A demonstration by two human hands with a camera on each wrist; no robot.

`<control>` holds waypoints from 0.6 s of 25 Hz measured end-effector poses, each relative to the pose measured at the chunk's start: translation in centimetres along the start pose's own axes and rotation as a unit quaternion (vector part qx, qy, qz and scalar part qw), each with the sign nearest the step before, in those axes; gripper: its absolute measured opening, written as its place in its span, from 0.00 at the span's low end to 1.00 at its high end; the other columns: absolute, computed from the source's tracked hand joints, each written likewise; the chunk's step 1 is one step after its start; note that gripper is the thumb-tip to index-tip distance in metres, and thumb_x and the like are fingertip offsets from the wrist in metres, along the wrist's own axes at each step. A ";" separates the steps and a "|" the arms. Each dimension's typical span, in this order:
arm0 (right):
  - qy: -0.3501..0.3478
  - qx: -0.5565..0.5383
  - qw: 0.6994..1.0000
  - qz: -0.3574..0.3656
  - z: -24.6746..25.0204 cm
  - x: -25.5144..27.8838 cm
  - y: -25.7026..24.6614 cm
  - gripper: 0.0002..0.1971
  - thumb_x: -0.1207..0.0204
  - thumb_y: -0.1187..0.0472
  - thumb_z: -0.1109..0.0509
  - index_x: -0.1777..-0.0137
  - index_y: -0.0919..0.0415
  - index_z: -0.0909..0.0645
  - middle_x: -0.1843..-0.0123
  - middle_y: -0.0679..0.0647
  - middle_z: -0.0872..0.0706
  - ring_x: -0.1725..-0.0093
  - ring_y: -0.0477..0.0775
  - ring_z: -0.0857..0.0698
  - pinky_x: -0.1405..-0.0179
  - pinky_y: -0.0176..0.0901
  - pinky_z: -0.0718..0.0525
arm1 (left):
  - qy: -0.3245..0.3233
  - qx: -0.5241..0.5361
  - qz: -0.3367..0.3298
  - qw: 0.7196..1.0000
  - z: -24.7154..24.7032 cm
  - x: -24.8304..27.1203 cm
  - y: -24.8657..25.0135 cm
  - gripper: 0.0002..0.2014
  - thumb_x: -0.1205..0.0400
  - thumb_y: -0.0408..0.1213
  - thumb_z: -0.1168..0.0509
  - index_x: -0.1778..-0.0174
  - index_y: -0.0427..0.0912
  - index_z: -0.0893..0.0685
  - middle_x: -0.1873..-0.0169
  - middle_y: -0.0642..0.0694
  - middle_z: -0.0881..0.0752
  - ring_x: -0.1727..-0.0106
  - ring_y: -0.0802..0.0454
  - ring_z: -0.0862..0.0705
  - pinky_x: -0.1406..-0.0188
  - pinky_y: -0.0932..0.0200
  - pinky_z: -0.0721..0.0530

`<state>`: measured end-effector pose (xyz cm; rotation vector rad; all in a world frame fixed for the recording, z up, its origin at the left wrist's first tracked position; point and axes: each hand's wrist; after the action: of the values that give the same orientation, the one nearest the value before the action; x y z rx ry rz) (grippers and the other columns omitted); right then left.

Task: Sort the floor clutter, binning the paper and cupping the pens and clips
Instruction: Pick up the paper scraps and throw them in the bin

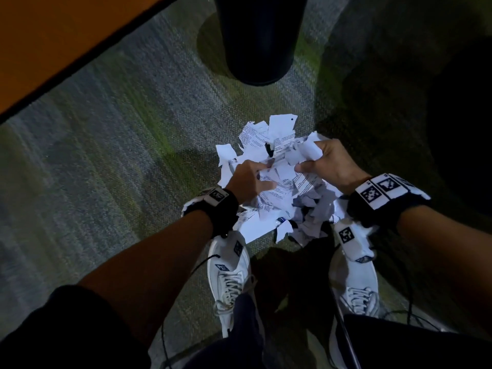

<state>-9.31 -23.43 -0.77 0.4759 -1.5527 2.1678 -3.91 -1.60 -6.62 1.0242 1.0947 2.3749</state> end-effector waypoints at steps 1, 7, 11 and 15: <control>0.015 -0.013 1.000 -0.004 0.6 0.3 -0.4 0.08 0.33 0.70 0.18 0.62 0.57 0.11 0.72 0.39 0.11 0.73 0.38 0.16 0.71 0.33 0.19 | 0.003 0.005 0.021 1.000 0.7 0.0 -0.4 0.18 0.32 0.49 0.21 0.66 0.37 0.16 0.75 0.40 0.23 0.72 0.50 0.27 0.68 0.58 0.30; 0.024 -0.083 0.996 -0.005 3.7 2.9 -5.3 0.08 0.32 0.74 0.20 0.58 0.61 0.11 0.70 0.47 0.08 0.72 0.43 0.12 0.74 0.36 0.17 | 0.007 0.059 0.034 0.998 8.0 3.8 2.9 0.18 0.29 0.46 0.19 0.54 0.35 0.10 0.64 0.35 0.09 0.63 0.45 0.09 0.61 0.47 0.12; 0.023 -0.109 0.994 0.006 5.2 3.6 -10.6 0.07 0.33 0.72 0.19 0.58 0.64 0.11 0.67 0.54 0.07 0.69 0.51 0.10 0.72 0.42 0.13 | 0.033 0.085 -0.006 0.996 13.5 6.3 9.6 0.06 0.25 0.33 0.23 0.59 0.34 0.11 0.64 0.56 0.10 0.69 0.68 0.14 0.67 0.71 0.19; 0.020 -0.165 0.986 0.027 7.6 2.3 -17.8 0.14 0.34 0.74 0.20 0.47 0.67 0.10 0.53 0.61 0.06 0.55 0.61 0.07 0.58 0.52 0.07 | 0.144 0.130 -0.028 0.981 19.3 4.9 14.4 0.20 0.29 0.45 0.20 0.43 0.43 0.11 0.43 0.54 0.10 0.45 0.56 0.12 0.42 0.58 0.16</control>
<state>-1.61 -25.29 17.03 0.2823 -1.8741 1.8900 6.79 1.86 15.27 0.7270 1.5505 2.4315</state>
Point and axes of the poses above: each hand's wrist, its own x-axis away from the middle knuckle, its own z-axis out of the back of the hand, y = z × x
